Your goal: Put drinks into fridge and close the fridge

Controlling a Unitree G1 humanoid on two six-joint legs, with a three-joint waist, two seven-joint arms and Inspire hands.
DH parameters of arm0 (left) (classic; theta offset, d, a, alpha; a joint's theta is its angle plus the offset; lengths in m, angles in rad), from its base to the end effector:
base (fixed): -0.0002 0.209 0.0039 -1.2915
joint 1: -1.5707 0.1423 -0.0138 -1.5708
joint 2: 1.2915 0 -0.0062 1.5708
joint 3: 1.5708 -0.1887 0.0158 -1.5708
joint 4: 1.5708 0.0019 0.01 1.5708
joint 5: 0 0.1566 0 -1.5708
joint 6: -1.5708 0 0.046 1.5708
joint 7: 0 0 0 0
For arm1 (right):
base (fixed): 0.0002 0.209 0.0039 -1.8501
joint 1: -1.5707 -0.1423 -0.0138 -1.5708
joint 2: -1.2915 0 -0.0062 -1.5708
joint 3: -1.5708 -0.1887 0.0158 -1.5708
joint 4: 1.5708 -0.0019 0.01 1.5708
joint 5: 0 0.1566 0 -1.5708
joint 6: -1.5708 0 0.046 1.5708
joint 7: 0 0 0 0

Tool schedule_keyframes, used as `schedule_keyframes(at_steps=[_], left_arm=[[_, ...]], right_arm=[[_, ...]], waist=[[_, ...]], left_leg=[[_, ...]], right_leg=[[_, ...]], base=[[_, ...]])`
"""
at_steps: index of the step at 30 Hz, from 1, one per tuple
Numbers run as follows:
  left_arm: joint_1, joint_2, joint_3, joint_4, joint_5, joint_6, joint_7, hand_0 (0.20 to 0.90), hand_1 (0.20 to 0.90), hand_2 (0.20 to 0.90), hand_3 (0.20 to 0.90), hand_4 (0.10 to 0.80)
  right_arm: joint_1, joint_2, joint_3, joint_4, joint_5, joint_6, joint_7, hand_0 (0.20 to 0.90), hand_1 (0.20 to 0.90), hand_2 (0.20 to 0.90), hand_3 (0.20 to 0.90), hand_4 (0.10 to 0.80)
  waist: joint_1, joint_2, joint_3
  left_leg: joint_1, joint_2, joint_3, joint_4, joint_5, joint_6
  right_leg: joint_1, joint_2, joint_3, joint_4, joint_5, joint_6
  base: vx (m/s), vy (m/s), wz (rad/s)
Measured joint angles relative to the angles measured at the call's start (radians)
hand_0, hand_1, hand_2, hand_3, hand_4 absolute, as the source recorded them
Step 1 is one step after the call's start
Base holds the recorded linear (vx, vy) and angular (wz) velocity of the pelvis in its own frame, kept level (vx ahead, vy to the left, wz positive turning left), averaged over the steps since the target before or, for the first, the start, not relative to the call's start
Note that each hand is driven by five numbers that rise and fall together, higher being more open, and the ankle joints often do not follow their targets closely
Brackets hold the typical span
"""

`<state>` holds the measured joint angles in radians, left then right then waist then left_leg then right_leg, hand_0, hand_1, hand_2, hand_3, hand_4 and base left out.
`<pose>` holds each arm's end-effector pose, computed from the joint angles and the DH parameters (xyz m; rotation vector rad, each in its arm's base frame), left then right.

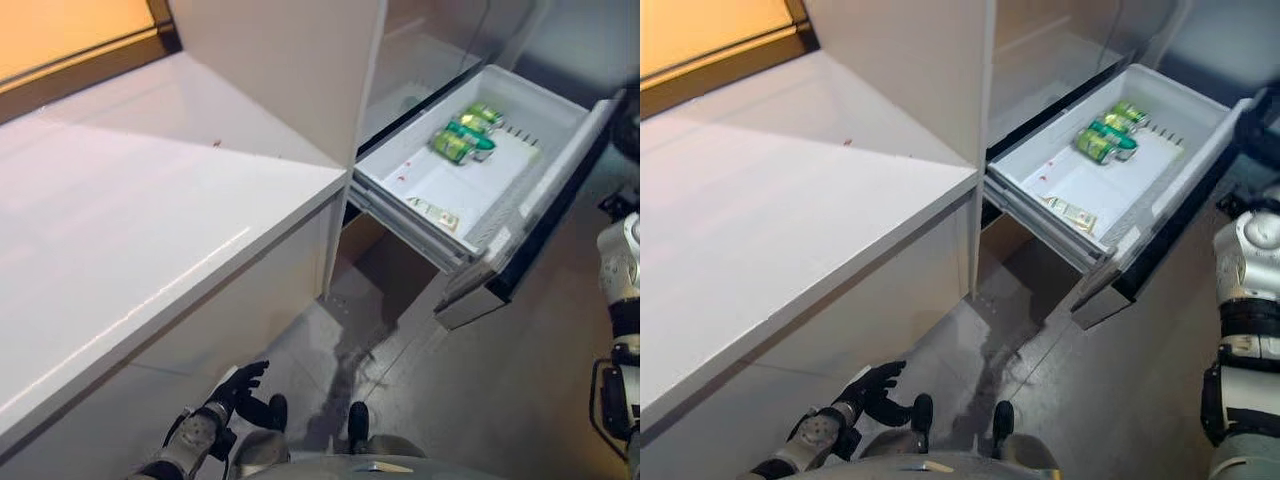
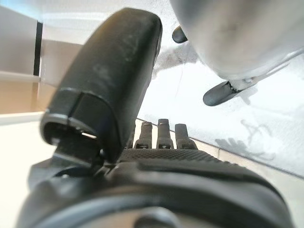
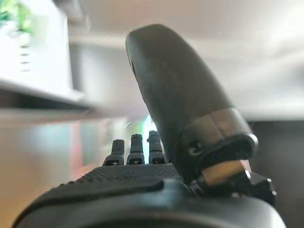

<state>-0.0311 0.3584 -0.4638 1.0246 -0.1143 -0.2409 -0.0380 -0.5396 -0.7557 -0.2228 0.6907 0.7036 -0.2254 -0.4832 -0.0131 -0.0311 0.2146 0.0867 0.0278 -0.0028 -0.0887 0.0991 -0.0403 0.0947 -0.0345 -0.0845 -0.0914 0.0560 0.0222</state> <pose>0.1253 0.2236 -0.1148 0.4146 0.8259 -0.2619 0.2847 -0.3631 0.1568 0.1914 -0.3248 -0.9368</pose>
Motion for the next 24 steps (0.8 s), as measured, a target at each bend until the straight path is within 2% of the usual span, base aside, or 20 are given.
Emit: schedule_keyframes(at_steps=[5, 10, 13, 15, 18, 21, 24], left_arm=[[0.002, -0.023, 0.0, 0.001, 0.0, 0.003, -0.008, 0.9, 0.9, 0.9, 0.9, 0.8], [0.0, -0.038, -0.012, 0.01, 0.008, 0.005, -0.017, 0.9, 0.9, 0.9, 0.9, 0.8], [-0.028, -0.037, -0.027, 0.012, 0.008, 0.005, -0.009, 0.9, 0.9, 0.9, 0.9, 0.8], [-0.085, -0.034, -0.044, 0.012, 0.006, 0.004, 0.005, 0.9, 0.9, 0.9, 0.9, 0.8], [-0.137, -0.035, -0.045, 0.009, -0.015, 0.002, 0.031, 0.9, 0.9, 0.9, 0.9, 0.8], [-0.176, -0.036, -0.04, 0.002, -0.041, -0.002, 0.056, 0.9, 0.9, 0.9, 0.9, 0.8], [-0.186, -0.033, -0.006, -0.02, -0.05, -0.008, 0.083, 0.9, 0.9, 0.9, 0.9, 0.8]], right_arm=[[0.11, 0.03, 0.001, 0.023, 0.101, 0.014, 0.05, 0.9, 0.9, 0.9, 0.9, 0.8], [0.133, 0.088, 0.002, 0.098, 0.176, 0.021, 0.065, 0.9, 0.9, 0.9, 0.9, 0.8], [0.133, 0.113, 0.01, 0.101, 0.224, 0.021, 0.067, 0.9, 0.9, 0.9, 0.9, 0.8], [0.087, 0.113, 0.015, 0.104, 0.268, 0.019, 0.072, 0.9, 0.9, 0.9, 0.9, 0.8], [0.024, 0.122, 0.035, 0.105, 0.295, 0.014, 0.092, 0.9, 0.9, 0.9, 0.9, 0.8], [-0.003, 0.138, 0.03, 0.099, 0.299, -0.007, 0.127, 0.9, 0.9, 0.9, 0.9, 0.8], [-0.023, 0.138, 0.031, 0.059, 0.282, -0.048, 0.162, 0.9, 0.9, 0.9, 0.9, 0.8]], waist=[[-0.026, 0.048, -0.03], [-0.019, 0.05, -0.028], [-0.001, 0.051, 0.006], [0.014, 0.053, 0.073], [0.039, 0.04, 0.149], [0.048, 0.037, 0.197], [0.047, 0.03, 0.236]], left_leg=[[0.025, 0.003, 0.028, 0.0, -0.013, 0.002], [0.015, 0.002, 0.025, 0.048, -0.032, -0.002], [-0.08, -0.009, -0.005, 0.165, -0.066, 0.003], [-0.175, -0.028, -0.033, 0.275, -0.095, 0.013], [-0.29, -0.064, -0.043, 0.401, -0.132, 0.029], [-0.375, -0.095, -0.072, 0.499, -0.158, 0.041], [-0.47, -0.117, -0.076, 0.585, -0.165, 0.047]], right_leg=[[0.015, 0.002, 0.025, 0.0, -0.005, 0.007], [0.011, 0.003, 0.031, 0.025, -0.011, 0.008], [-0.077, -0.008, 0.024, 0.133, -0.043, 0.006], [-0.183, -0.027, 0.024, 0.272, -0.087, 0.007], [-0.316, -0.061, 0.035, 0.441, -0.141, 0.014], [-0.392, -0.079, 0.047, 0.531, -0.161, 0.031], [-0.497, -0.095, 0.051, 0.659, -0.201, 0.016]], base=[[0.106, 0.039, -0.16], [0.02, 0.017, -0.01], [-0.27, 0.027, 0.08], [-0.201, 0.029, 0.11], [-0.12, 0.044, 0.07], [-0.065, 0.061, 0.04], [-0.054, 0.042, 0.18]])
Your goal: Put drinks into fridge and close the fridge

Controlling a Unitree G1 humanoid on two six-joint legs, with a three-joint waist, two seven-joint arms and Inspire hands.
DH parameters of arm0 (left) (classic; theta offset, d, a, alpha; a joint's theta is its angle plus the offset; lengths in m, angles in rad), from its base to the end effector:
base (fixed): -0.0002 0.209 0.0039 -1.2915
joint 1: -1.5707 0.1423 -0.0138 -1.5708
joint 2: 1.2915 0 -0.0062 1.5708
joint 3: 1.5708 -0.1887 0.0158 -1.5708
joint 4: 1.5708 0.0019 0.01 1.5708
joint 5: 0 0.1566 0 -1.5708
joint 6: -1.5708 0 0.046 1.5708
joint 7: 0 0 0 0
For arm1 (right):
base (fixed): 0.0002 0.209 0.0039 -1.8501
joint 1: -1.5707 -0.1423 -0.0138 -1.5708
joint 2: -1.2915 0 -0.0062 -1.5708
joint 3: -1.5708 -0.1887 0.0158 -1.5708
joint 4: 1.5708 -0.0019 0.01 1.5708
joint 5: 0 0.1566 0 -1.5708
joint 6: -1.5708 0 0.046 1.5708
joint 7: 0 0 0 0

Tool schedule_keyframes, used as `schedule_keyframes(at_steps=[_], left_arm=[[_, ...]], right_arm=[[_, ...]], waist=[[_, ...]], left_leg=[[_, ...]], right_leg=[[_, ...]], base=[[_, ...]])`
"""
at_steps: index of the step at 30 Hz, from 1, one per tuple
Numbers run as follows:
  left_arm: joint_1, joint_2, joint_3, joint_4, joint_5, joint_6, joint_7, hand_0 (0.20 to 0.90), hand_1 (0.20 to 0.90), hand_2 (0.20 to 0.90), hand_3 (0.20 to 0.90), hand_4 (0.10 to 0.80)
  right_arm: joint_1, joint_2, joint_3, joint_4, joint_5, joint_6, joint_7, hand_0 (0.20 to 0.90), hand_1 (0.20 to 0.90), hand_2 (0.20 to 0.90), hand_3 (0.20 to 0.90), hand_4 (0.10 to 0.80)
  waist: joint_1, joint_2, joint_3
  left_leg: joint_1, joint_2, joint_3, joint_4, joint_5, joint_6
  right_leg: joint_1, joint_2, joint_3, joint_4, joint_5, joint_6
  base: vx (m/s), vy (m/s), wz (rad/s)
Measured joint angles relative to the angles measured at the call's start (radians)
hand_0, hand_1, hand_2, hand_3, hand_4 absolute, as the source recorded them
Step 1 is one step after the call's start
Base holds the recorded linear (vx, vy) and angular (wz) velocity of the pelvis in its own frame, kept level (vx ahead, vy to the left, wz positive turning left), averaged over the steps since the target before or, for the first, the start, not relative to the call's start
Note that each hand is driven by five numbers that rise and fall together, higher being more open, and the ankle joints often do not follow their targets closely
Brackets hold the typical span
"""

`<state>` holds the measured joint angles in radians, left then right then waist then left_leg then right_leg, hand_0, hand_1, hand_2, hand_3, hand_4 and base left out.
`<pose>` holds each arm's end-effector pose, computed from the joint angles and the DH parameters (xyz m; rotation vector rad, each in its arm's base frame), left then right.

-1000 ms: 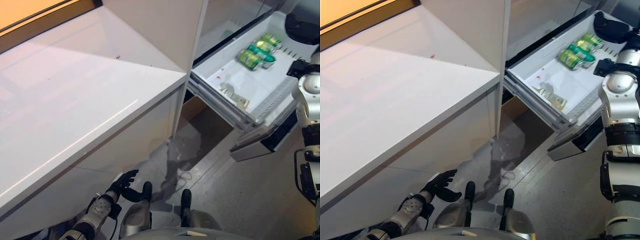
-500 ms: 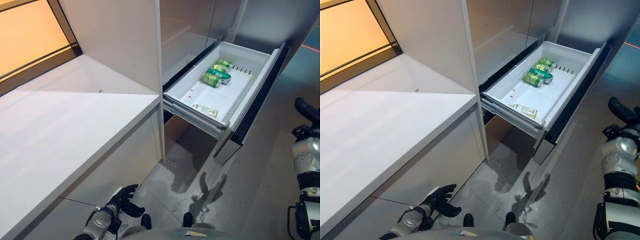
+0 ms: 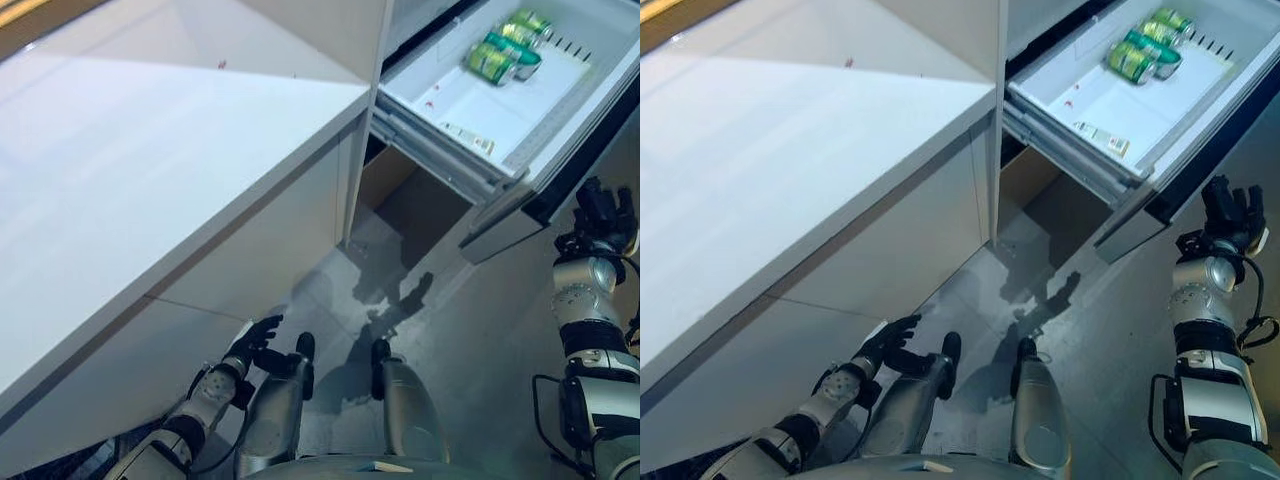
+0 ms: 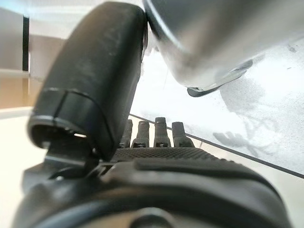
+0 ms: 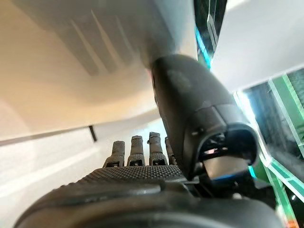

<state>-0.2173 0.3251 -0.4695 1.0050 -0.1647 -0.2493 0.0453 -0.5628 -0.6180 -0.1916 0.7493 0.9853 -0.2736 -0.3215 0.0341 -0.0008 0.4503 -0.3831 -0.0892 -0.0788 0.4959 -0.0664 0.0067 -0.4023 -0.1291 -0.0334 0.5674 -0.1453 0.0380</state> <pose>0.1946 0.2013 -0.0873 0.4024 0.5941 -0.1915 0.2991 -0.3344 0.1213 0.5496 -0.2742 -0.7662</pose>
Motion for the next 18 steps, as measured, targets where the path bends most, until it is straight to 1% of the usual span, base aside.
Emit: schedule_keyframes(at_steps=[1, 2, 3, 4, 5, 6, 7, 8, 9, 10, 11, 13, 14, 15, 18], left_arm=[[-0.004, -0.001, 0.006, -0.003, -0.006, -0.001, 0.004, 0.9, 0.9, 0.9, 0.9, 0.8], [-0.012, -0.001, 0.007, -0.002, -0.015, -0.004, 0.007, 0.9, 0.9, 0.9, 0.9, 0.8], [-0.012, -0.003, 0.007, -0.004, -0.023, -0.014, 0.008, 0.9, 0.9, 0.9, 0.9, 0.8], [-0.011, -0.008, 0.007, -0.009, -0.031, -0.021, 0.007, 0.9, 0.9, 0.9, 0.9, 0.8], [-0.011, -0.015, 0.012, -0.011, -0.031, -0.026, 0.009, 0.9, 0.9, 0.9, 0.9, 0.8], [-0.011, -0.017, 0.024, -0.012, -0.03, -0.031, 0.009, 0.9, 0.9, 0.9, 0.9, 0.8], [-0.006, -0.017, 0.037, -0.012, -0.032, -0.038, 0.008, 0.9, 0.9, 0.9, 0.9, 0.8], [-0.005, -0.023, 0.05, -0.013, -0.033, -0.038, 0.008, 0.9, 0.9, 0.9, 0.9, 0.8], [0.002, -0.031, 0.069, -0.012, -0.033, -0.039, 0.006, 0.9, 0.9, 0.9, 0.9, 0.8], [0.004, -0.037, 0.074, -0.008, -0.033, -0.039, 0.007, 0.9, 0.9, 0.9, 0.9, 0.8], [0.004, -0.038, 0.074, -0.008, -0.032, -0.039, 0.007, 0.9, 0.9, 0.9, 0.9, 0.8], [0.004, -0.039, 0.073, -0.008, -0.031, -0.038, 0.005, 0.9, 0.9, 0.9, 0.9, 0.8], [0.007, -0.04, 0.073, -0.007, -0.032, -0.038, 0.004, 0.9, 0.9, 0.9, 0.9, 0.8], [0.008, -0.041, 0.073, -0.008, -0.032, -0.039, 0.005, 0.9, 0.9, 0.9, 0.9, 0.8], [0.008, -0.044, 0.072, -0.009, -0.032, -0.038, 0.0, 0.9, 0.9, 0.9, 0.9, 0.8]], right_arm=[[-0.002, 0.0, 0.002, -0.005, -0.017, -0.003, 0.002, 0.9, 0.9, 0.9, 0.9, 0.8], [-0.004, 0.001, 0.015, -0.006, -0.045, -0.005, 0.003, 0.9, 0.9, 0.9, 0.9, 0.8], [-0.005, 0.004, 0.033, -0.006, -0.079, -0.006, 0.001, 0.9, 0.9, 0.9, 0.9, 0.8], [-0.005, 0.006, 0.048, -0.018, -0.151, -0.009, -0.012, 0.9, 0.9, 0.9, 0.9, 0.8], [-0.004, 0.007, 0.067, -0.041, -0.223, -0.01, -0.032, 0.9, 0.9, 0.9, 0.9, 0.8], [-0.003, 0.007, 0.085, -0.071, -0.287, -0.01, -0.049, 0.9, 0.9, 0.9, 0.9, 0.8], [-0.003, 0.007, 0.095, -0.127, -0.376, -0.011, -0.059, 0.9, 0.9, 0.9, 0.9, 0.8], [-0.009, 0.003, 0.103, -0.158, -0.399, -0.01, -0.058, 0.9, 0.9, 0.9, 0.9, 0.8], [-0.009, 0.004, 0.137, -0.227, -0.42, -0.009, -0.039, 0.9, 0.9, 0.9, 0.9, 0.8], [-0.009, 0.004, 0.164, -0.252, -0.424, -0.005, -0.007, 0.9, 0.9, 0.9, 0.9, 0.8], [-0.008, 0.003, 0.185, -0.279, -0.428, 0.009, 0.033, 0.9, 0.9, 0.9, 0.9, 0.8], [-0.009, 0.002, 0.211, -0.316, -0.44, 0.031, 0.07, 0.9, 0.9, 0.9, 0.9, 0.8], [-0.015, 0.002, 0.222, -0.324, -0.461, 0.042, 0.095, 0.9, 0.9, 0.9, 0.9, 0.8], [-0.025, 0.001, 0.235, -0.325, -0.47, 0.05, 0.107, 0.9, 0.9, 0.9, 0.9, 0.8], [-0.072, 0.001, 0.267, -0.324, -0.532, 0.089, 0.117, 0.9, 0.9, 0.9, 0.9, 0.8]], waist=[[0.002, 0.0, 0.007], [0.008, 0.003, 0.022], [0.009, 0.006, 0.024], [0.01, 0.018, 0.032], [0.012, 0.025, 0.037], [0.009, 0.027, 0.038], [0.007, 0.024, 0.039], [0.006, 0.03, 0.042], [-0.007, 0.037, 0.049], [-0.009, 0.036, 0.049], [-0.01, 0.036, 0.049], [-0.01, 0.036, 0.049], [-0.009, 0.036, 0.049], [-0.008, 0.036, 0.049], [0.0, 0.037, 0.049]], left_leg=[[-0.011, -0.001, -0.001, 0.008, -0.001, -0.001], [-0.017, -0.008, -0.007, 0.014, -0.001, -0.001], [-0.03, -0.016, -0.017, 0.039, -0.01, 0.005], [-0.039, -0.026, -0.028, 0.073, -0.025, 0.012], [-0.05, -0.016, -0.037, 0.077, -0.03, 0.005], [-0.059, -0.014, -0.035, 0.076, -0.03, 0.006], [-0.077, -0.021, -0.032, 0.08, -0.028, 0.005], [-0.081, -0.024, -0.03, 0.077, -0.028, 0.003], [-0.08, -0.033, -0.044, 0.077, -0.027, 0.004], [-0.077, -0.033, -0.055, 0.078, -0.026, 0.002], [-0.071, -0.031, -0.066, 0.069, -0.021, -0.006], [-0.06, -0.03, -0.079, 0.052, -0.019, -0.01], [-0.058, -0.03, -0.088, 0.046, -0.018, -0.012], [-0.057, -0.03, -0.096, 0.043, -0.013, -0.02], [-0.047, -0.03, -0.122, 0.026, 0.003, -0.034]], right_leg=[[-0.013, -0.001, -0.001, 0.007, -0.002, 0.004], [-0.019, 0.001, 0.001, 0.007, -0.001, 0.003], [-0.028, 0.001, 0.0, 0.014, 0.0, 0.001], [-0.033, 0.005, 0.0, 0.027, 0.0, 0.001], [-0.039, 0.012, 0.004, 0.047, 0.001, 0.002], [-0.055, 0.019, 0.01, 0.073, -0.003, -0.003], [-0.06, 0.033, 0.001, 0.141, -0.079, -0.036], [-0.067, 0.037, 0.001, 0.125, -0.078, -0.03], [-0.067, 0.035, -0.006, 0.111, -0.068, -0.038], [-0.063, 0.043, -0.007, 0.113, -0.068, -0.038], [-0.054, 0.057, -0.008, 0.109, -0.066, -0.04], [-0.044, 0.06, -0.015, 0.088, -0.064, -0.044], [-0.04, 0.056, -0.031, 0.077, -0.053, -0.051], [-0.038, 0.056, -0.04, 0.076, -0.052, -0.052], [-0.023, 0.055, -0.064, 0.065, -0.057, -0.06]], base=[[-0.028, 0.028, 0.1], [-0.017, 0.031, 0.02], [-0.008, 0.04, -0.05], [0.006, 0.037, -0.15], [0.022, 0.043, -0.18], [0.04, 0.052, -0.13], [0.031, 0.045, -0.1], [0.047, 0.032, -0.08], [0.035, 0.013, -0.15], [0.059, 0.006, -0.17], [0.037, -0.001, -0.19], [0.044, -0.008, -0.12], [0.056, -0.016, -0.02], [0.055, -0.018, 0.09], [0.047, -0.007, 0.17]])
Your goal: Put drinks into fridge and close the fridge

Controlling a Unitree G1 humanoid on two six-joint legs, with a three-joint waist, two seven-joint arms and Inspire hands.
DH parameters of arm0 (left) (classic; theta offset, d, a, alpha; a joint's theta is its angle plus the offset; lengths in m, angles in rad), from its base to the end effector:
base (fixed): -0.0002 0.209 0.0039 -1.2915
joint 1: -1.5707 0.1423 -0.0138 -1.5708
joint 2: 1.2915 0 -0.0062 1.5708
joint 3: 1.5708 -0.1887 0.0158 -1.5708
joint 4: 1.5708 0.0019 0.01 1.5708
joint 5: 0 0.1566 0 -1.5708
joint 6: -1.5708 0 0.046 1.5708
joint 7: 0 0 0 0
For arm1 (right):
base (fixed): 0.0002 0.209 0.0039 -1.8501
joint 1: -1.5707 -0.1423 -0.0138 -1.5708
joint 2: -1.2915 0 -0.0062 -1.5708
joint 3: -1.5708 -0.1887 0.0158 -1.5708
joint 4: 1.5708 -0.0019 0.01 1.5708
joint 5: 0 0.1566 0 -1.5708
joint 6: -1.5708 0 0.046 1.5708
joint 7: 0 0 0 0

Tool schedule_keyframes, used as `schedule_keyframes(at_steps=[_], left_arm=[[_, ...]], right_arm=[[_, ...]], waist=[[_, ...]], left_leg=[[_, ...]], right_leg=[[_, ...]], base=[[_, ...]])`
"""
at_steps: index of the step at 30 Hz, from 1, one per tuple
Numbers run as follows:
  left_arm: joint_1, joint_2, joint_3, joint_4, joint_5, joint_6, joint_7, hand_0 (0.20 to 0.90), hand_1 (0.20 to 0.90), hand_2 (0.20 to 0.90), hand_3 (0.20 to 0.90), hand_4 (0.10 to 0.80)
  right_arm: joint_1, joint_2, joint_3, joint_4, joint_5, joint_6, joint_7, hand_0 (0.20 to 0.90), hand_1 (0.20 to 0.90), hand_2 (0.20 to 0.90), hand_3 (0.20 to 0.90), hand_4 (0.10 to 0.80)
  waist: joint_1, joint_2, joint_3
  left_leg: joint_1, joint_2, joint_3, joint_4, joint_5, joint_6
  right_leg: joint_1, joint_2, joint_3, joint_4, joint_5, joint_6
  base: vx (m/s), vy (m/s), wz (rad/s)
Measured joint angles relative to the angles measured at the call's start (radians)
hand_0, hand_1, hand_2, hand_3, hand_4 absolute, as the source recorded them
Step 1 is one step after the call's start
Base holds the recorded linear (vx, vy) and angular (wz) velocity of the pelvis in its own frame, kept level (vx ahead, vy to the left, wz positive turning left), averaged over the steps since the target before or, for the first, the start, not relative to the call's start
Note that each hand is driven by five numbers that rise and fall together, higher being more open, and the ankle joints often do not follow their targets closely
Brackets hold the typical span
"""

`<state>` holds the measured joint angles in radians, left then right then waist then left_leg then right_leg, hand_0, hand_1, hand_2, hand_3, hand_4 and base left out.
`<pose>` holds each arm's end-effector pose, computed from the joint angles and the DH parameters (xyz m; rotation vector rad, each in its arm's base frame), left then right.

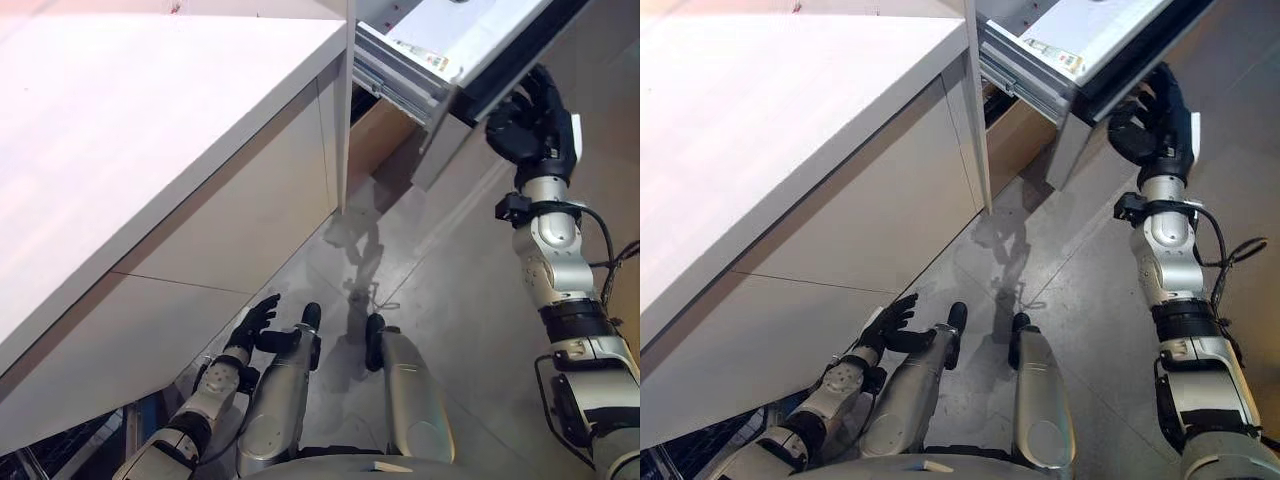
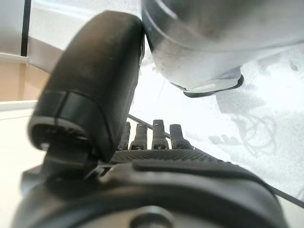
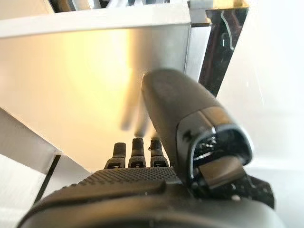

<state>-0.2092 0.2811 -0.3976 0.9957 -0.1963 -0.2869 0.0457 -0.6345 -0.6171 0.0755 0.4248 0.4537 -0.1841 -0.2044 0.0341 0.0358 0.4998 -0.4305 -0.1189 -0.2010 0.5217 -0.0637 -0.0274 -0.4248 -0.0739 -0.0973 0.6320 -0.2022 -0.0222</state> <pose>0.1971 0.1927 -0.0860 0.2946 0.5439 -0.1389 0.3259 -0.2494 0.1738 -0.1171 -0.4178 -0.2159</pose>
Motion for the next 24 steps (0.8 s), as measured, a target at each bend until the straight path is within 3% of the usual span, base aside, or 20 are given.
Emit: schedule_keyframes(at_steps=[6, 10, 13, 24], left_arm=[[0.003, -0.008, -0.006, 0.002, 0.001, 0.0, -0.014, 0.9, 0.9, 0.9, 0.9, 0.8], [0.005, -0.002, -0.008, 0.009, 0.002, 0.002, -0.031, 0.9, 0.9, 0.9, 0.9, 0.8], [0.007, 0.002, -0.007, 0.009, 0.003, 0.007, -0.034, 0.9, 0.9, 0.9, 0.9, 0.8], [0.014, 0.031, -0.008, 0.003, 0.033, 0.048, -0.053, 0.9, 0.9, 0.9, 0.9, 0.8]], right_arm=[[-0.12, -0.02, 0.127, 0.0, -0.203, 0.053, 0.024, 0.9, 0.9, 0.9, 0.9, 0.8], [-0.216, -0.077, 0.249, 0.0, -0.245, 0.085, 0.125, 0.9, 0.9, 0.9, 0.9, 0.8], [-0.259, -0.066, 0.312, -0.021, -0.246, 0.087, 0.165, 0.9, 0.9, 0.9, 0.9, 0.8], [-0.226, -0.059, 0.29, 0.016, -0.147, 0.085, 0.159, 0.9, 0.9, 0.9, 0.9, 0.8]], waist=[[0.033, 0.003, 0.001], [0.072, 0.006, 0.0], [0.08, 0.009, -0.001], [0.081, 0.006, -0.025]], left_leg=[[0.039, -0.001, -0.033, -0.054, 0.022, -0.023], [0.088, -0.002, -0.054, -0.098, 0.029, -0.024], [0.109, -0.001, -0.069, -0.117, 0.033, -0.022], [0.167, 0.027, -0.067, -0.188, 0.045, -0.021]], right_leg=[[0.039, -0.006, -0.032, -0.03, 0.001, -0.007], [0.09, -0.011, -0.055, -0.063, -0.004, -0.014], [0.116, -0.016, -0.069, -0.079, -0.006, -0.015], [0.187, -0.001, -0.08, -0.164, 0.004, -0.014]], base=[[0.053, 0.01, 0.15], [0.071, 0.008, 0.19], [0.063, -0.001, 0.14], [-0.008, -0.032, 0.03]])
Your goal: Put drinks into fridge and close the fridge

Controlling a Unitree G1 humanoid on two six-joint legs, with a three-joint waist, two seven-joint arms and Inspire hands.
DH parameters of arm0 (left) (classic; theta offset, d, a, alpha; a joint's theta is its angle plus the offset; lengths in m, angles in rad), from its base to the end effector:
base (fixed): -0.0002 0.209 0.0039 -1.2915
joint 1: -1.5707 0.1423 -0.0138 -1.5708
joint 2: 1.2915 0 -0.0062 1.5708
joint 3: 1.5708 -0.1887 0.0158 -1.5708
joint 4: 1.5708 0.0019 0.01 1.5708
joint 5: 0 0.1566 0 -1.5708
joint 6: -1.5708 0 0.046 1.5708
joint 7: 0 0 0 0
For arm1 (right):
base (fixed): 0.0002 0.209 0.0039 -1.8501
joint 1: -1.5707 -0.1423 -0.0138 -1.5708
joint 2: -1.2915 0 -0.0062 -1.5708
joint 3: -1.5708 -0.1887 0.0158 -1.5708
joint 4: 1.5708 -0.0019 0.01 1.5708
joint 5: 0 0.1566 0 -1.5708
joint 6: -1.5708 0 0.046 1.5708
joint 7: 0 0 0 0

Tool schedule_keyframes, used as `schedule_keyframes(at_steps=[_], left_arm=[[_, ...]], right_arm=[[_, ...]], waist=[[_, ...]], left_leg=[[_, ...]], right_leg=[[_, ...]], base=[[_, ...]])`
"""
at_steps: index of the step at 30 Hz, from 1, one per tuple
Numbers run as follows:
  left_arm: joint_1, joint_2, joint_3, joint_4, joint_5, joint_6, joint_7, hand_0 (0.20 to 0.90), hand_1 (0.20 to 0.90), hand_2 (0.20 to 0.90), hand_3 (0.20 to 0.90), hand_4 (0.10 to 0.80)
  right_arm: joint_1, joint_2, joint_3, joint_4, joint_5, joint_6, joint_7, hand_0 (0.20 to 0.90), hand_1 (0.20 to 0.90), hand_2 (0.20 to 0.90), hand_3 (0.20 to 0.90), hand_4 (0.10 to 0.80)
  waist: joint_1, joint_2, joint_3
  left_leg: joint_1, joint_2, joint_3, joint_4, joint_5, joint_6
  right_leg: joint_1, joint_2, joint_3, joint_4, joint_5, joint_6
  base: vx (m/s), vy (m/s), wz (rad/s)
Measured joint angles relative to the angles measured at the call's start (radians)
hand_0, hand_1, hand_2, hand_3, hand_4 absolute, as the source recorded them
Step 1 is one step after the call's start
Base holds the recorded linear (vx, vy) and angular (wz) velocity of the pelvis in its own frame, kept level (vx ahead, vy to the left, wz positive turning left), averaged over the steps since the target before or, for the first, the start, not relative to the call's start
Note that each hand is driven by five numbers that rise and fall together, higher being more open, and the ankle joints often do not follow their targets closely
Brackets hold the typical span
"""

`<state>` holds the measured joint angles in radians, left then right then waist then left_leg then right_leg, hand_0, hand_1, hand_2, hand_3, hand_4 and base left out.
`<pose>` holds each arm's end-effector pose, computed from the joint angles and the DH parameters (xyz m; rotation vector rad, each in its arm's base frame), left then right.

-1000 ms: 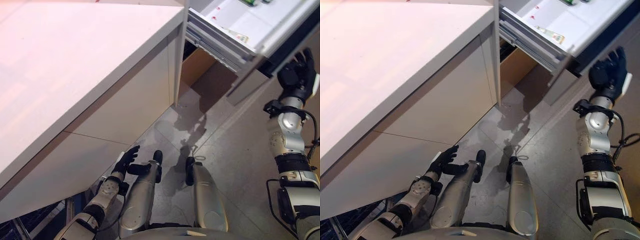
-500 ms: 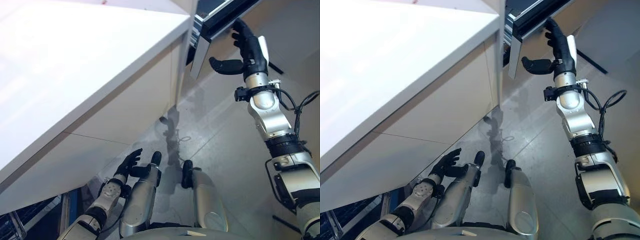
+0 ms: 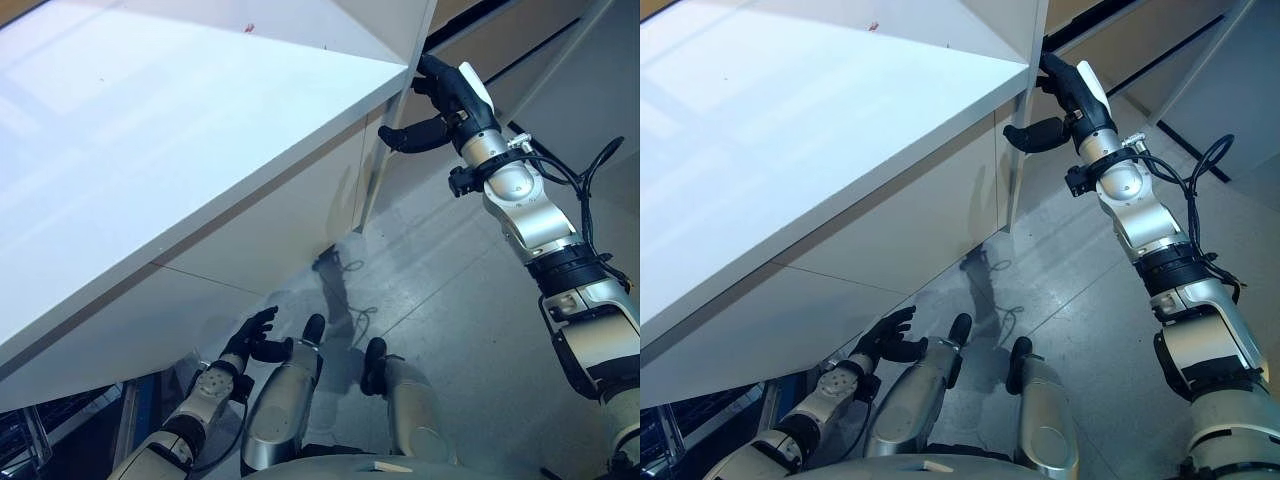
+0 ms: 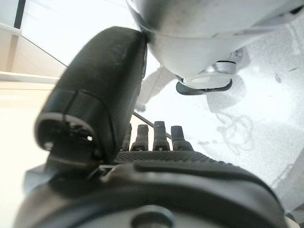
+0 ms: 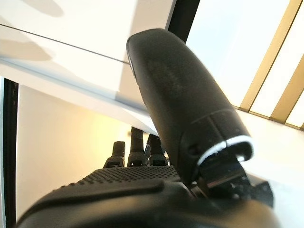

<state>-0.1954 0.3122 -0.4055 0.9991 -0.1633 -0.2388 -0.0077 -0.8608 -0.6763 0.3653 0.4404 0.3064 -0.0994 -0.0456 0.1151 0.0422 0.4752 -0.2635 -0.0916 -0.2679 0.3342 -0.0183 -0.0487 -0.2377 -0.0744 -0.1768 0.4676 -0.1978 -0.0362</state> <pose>0.1906 0.2043 -0.0890 0.3434 0.6195 -0.1908 0.3485 -0.2013 0.2119 -0.4903 -0.4170 0.1262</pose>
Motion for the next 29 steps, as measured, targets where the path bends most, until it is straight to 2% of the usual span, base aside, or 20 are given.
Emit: schedule_keyframes(at_steps=[6, 8, 11, 14, 19, 22, 23, 25, 29], left_arm=[[0.043, 0.001, 0.0, 0.004, 0.008, 0.0, 0.001, 0.9, 0.9, 0.9, 0.9, 0.8], [0.061, 0.004, 0.006, 0.003, 0.008, 0.001, 0.001, 0.9, 0.9, 0.9, 0.9, 0.8], [0.124, 0.001, 0.01, 0.003, 0.008, 0.003, 0.0, 0.9, 0.9, 0.9, 0.9, 0.8], [0.17, -0.005, 0.021, 0.004, 0.008, 0.004, 0.001, 0.9, 0.9, 0.9, 0.9, 0.8], [0.209, -0.025, 0.056, 0.011, 0.005, 0.021, 0.001, 0.9, 0.9, 0.9, 0.9, 0.8], [0.199, -0.047, 0.071, 0.074, -0.015, 0.017, -0.016, 0.9, 0.9, 0.9, 0.9, 0.8], [0.194, -0.064, 0.082, 0.114, -0.036, 0.018, -0.032, 0.9, 0.9, 0.9, 0.9, 0.8], [0.195, -0.079, 0.089, 0.145, -0.055, 0.018, -0.054, 0.9, 0.9, 0.9, 0.9, 0.8], [0.194, -0.085, 0.118, 0.192, -0.083, 0.02, -0.098, 0.9, 0.9, 0.9, 0.9, 0.8]], right_arm=[[0.198, 0.122, -0.074, -0.018, 0.053, -0.078, -0.082, 0.9, 0.9, 0.9, 0.9, 0.8], [0.317, 0.182, -0.119, -0.046, 0.059, -0.094, -0.099, 0.9, 0.9, 0.9, 0.9, 0.8], [0.515, 0.223, -0.147, -0.055, 0.07, -0.109, -0.096, 0.9, 0.9, 0.9, 0.9, 0.8], [0.663, 0.257, -0.178, -0.037, 0.097, -0.119, -0.09, 0.9, 0.9, 0.9, 0.9, 0.8], [0.81, 0.319, -0.195, 0.178, 0.164, -0.113, -0.023, 0.9, 0.9, 0.9, 0.9, 0.8], [0.809, 0.393, -0.194, 0.462, 0.228, -0.074, 0.068, 0.9, 0.9, 0.9, 0.9, 0.8], [0.797, 0.419, -0.192, 0.599, 0.221, -0.053, 0.101, 0.9, 0.9, 0.9, 0.9, 0.8], [0.811, 0.444, -0.184, 0.726, 0.189, -0.035, 0.133, 0.9, 0.9, 0.9, 0.9, 0.8], [0.829, 0.462, -0.175, 0.836, 0.103, 0.044, 0.197, 0.9, 0.9, 0.9, 0.9, 0.8]], waist=[[-0.009, -0.019, -0.069], [-0.019, -0.037, -0.094], [-0.057, -0.064, -0.147], [-0.094, -0.073, -0.189], [-0.137, -0.081, -0.277], [-0.139, -0.084, -0.333], [-0.136, -0.08, -0.342], [-0.132, -0.067, -0.364], [-0.123, -0.05, -0.381]], left_leg=[[0.058, 0.032, 0.073, -0.071, 0.018, 0.013], [0.096, 0.042, 0.102, -0.117, 0.025, 0.021], [0.159, 0.054, 0.138, -0.206, 0.042, 0.034], [0.214, 0.06, 0.155, -0.277, 0.06, 0.041], [0.292, 0.072, 0.19, -0.383, 0.085, 0.044], [0.317, 0.078, 0.192, -0.411, 0.092, 0.038], [0.337, 0.079, 0.195, -0.417, 0.092, 0.037], [0.345, 0.08, 0.195, -0.422, 0.092, 0.037], [0.348, 0.084, 0.195, -0.422, 0.093, 0.035]], right_leg=[[0.064, 0.016, 0.007, -0.092, 0.022, 0.008], [0.097, 0.021, 0.022, -0.143, 0.038, 0.013], [0.148, 0.03, 0.054, -0.229, 0.068, 0.026], [0.209, 0.037, 0.065, -0.32, 0.101, 0.035], [0.292, 0.051, 0.092, -0.464, 0.158, 0.041], [0.317, 0.056, 0.09, -0.505, 0.171, 0.036], [0.339, 0.057, 0.089, -0.515, 0.171, 0.036], [0.348, 0.058, 0.088, -0.522, 0.171, 0.036], [0.357, 0.062, 0.087, -0.535, 0.177, 0.033]], base=[[-0.029, -0.012, -0.04], [0.026, -0.009, -0.22], [0.031, -0.022, -0.29], [0.008, -0.033, -0.21], [-0.028, -0.037, -0.19], [0.0, 0.0, 0.0], [0.0, 0.0, 0.0], [0.0, 0.0, 0.0], [0.0, 0.0, 0.0]])
